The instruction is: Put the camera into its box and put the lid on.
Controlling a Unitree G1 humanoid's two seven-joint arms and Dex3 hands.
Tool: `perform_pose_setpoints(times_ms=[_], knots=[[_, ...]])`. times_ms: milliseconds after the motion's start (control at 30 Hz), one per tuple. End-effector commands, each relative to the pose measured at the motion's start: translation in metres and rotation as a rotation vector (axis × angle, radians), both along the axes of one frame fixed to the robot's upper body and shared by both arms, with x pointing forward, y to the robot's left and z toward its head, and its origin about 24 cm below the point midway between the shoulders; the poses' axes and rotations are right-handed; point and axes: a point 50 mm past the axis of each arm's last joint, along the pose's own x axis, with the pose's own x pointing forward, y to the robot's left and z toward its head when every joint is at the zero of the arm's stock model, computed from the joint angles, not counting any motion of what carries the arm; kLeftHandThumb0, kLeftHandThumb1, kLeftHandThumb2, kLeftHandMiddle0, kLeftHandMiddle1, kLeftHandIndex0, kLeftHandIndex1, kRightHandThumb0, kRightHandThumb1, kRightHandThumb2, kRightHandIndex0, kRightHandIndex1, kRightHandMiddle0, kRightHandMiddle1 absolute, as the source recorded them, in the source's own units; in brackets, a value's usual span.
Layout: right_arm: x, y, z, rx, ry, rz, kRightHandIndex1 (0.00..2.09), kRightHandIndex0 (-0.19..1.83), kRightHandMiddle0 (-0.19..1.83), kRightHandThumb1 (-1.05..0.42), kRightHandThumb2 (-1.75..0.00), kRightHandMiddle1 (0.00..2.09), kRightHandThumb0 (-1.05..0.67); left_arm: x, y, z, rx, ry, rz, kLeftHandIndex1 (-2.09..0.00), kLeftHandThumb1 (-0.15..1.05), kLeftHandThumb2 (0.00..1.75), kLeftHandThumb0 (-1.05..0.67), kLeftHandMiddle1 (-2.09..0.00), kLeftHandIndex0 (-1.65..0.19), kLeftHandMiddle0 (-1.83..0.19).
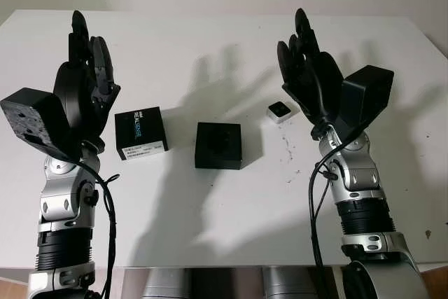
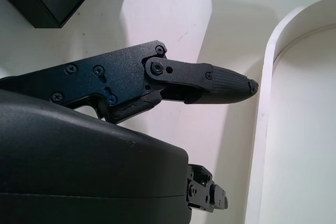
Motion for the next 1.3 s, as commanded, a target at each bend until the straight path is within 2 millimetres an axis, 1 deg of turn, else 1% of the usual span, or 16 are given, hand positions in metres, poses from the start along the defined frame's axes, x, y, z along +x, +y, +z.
perform_pose_setpoints(times_ms=[0, 300, 400, 467, 533, 600, 633, 733, 833, 867, 933, 967, 1067, 1133, 1267], knots=[[0.001, -0.003, 0.008, -0.001, -0.027, -0.003, 0.0, -0.19, -0.19, -1.05, -0.52, 0.03, -0.72, -0.002, -0.002, 0.003, -0.006, -0.014, 0.004, 0.0, 1.05, 0.64, -0.73, 0.0, 0.19, 0.19], [0.003, -0.006, 0.006, -0.013, -0.022, -0.001, 0.0, -0.19, -0.19, -1.05, -0.52, 0.04, -0.72, 0.002, -0.005, 0.0, -0.004, 0.005, -0.005, 0.0, 1.05, 0.64, -0.73, 0.0, 0.19, 0.19], [0.003, -0.01, 0.007, -0.01, -0.032, -0.009, 0.01, -0.18, -0.18, -1.05, -0.5, 0.05, -0.73, 0.001, -0.005, -0.001, -0.007, -0.001, -0.001, 0.0, 1.05, 0.64, -0.72, 0.0, 0.19, 0.19], [0.004, -0.017, 0.011, -0.024, -0.049, -0.01, 0.03, -0.16, -0.15, -1.05, -0.47, 0.06, -0.67, -0.001, -0.005, -0.001, -0.013, -0.007, 0.005, 0.0, 1.05, 0.64, -0.72, 0.0, 0.19, 0.19], [0.006, -0.025, 0.015, -0.073, -0.061, -0.023, 0.07, -0.1, -0.08, -1.05, -0.37, 0.09, -0.68, -0.002, -0.004, -0.001, -0.018, -0.011, 0.011, 0.0, 1.05, 0.64, -0.71, 0.0, 0.19, 0.19], [0.011, -0.037, 0.021, -0.138, -0.062, -0.04, 0.11, 0.01, 0.03, -1.05, -0.21, 0.13, -0.68, -0.004, -0.003, -0.002, -0.027, -0.013, 0.019, 0.0, 1.05, 0.65, -0.71, 0.0, 0.19, 0.19], [0.013, -0.041, 0.024, -0.161, -0.06, -0.046, 0.13, 0.07, 0.09, -1.02, -0.14, 0.16, -0.64, -0.005, -0.002, -0.002, -0.032, -0.013, 0.022, 0.0, 1.05, 0.63, -0.71, 0.0, 0.19, 0.19], [0.019, -0.057, 0.031, -0.234, -0.034, -0.035, 0.14, 0.12, 0.13, -1.0, -0.08, 0.17, -0.58, -0.006, 0.001, -0.002, -0.022, -0.004, 0.021, 0.0, 1.05, 0.62, -0.72, 0.0, 0.19, 0.19], [0.025, -0.069, 0.036, -0.287, -0.004, -0.023, 0.16, 0.17, 0.17, -0.95, -0.05, 0.19, -0.55, -0.006, 0.003, -0.003, -0.006, 0.006, 0.021, 0.0, 1.05, 0.64, -0.72, 0.0, 0.19, 0.19], [0.026, -0.072, 0.037, -0.307, 0.008, -0.02, 0.16, 0.18, 0.19, -0.92, -0.04, 0.19, -0.52, -0.005, 0.004, -0.003, -0.002, 0.011, 0.023, 0.0, 1.05, 0.64, -0.71, 0.0, 0.19, 0.19], [0.03, -0.08, 0.04, -0.392, 0.032, -0.015, 0.16, 0.2, 0.2, -0.89, -0.03, 0.19, -0.49, -0.004, 0.007, -0.004, 0.003, 0.027, 0.025, 0.0, 1.05, 0.64, -0.72, 0.0, 0.19, 0.19], [0.031, -0.084, 0.042, -0.428, 0.041, -0.01, 0.15, 0.19, 0.2, -0.87, -0.03, 0.18, -0.43, -0.004, 0.008, -0.004, 0.002, 0.033, 0.025, 0.0, 1.05, 0.63, -0.72, 0.0, 0.19, 0.19], [0.033, -0.091, 0.048, -0.571, 0.032, -0.022, 0.15, 0.23, 0.23, -0.83, -0.03, 0.16, -0.36, -0.003, 0.011, -0.003, 0.003, 0.04, 0.022, 0.0, 1.05, 0.62, -0.72, 0.0, 0.19, 0.19], [0.035, -0.092, 0.057, -0.735, -0.005, -0.042, 0.15, 0.26, 0.25, -0.81, -0.04, 0.15, -0.36, -0.003, 0.013, -0.001, 0.015, 0.047, 0.02, 0.0, 1.05, 0.63, -0.73, 0.0, 0.19, 0.19], [0.039, -0.088, 0.067, -0.959, -0.041, -0.055, 0.15, 0.3, 0.29, -0.78, -0.04, 0.14, -0.36, -0.004, 0.016, 0.001, 0.007, 0.057, 0.022, 0.0, 1.05, 0.63, -0.71, 0.0, 0.19, 0.19]])
